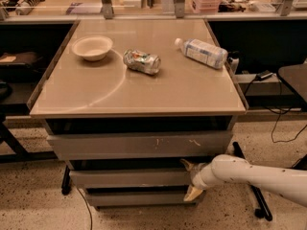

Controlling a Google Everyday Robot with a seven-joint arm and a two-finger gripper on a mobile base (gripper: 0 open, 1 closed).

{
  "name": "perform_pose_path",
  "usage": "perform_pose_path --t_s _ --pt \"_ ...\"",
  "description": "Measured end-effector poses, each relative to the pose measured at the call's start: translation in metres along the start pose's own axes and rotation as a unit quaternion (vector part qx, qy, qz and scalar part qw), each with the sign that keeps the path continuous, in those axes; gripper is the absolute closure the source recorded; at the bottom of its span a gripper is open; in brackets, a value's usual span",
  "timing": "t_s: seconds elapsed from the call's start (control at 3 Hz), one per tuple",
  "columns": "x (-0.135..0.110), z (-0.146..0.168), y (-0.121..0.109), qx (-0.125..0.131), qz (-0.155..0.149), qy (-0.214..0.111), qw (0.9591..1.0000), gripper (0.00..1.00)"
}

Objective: Open middle drawer

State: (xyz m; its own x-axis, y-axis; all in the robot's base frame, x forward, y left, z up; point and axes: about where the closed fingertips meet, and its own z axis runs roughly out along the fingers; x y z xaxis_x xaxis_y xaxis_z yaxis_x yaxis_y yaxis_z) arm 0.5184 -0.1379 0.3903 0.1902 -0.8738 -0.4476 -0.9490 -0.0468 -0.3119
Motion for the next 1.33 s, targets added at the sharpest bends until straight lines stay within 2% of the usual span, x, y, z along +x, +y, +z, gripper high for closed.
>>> perform_pose_path --t_s 1.0,1.33 --pt "-0.001 -0.010 -0.003 -0.008 0.007 -0.002 0.9999 0.88" --pt "0.002 -0.019 0.027 0.003 0.036 -0.010 0.9993 1.00"
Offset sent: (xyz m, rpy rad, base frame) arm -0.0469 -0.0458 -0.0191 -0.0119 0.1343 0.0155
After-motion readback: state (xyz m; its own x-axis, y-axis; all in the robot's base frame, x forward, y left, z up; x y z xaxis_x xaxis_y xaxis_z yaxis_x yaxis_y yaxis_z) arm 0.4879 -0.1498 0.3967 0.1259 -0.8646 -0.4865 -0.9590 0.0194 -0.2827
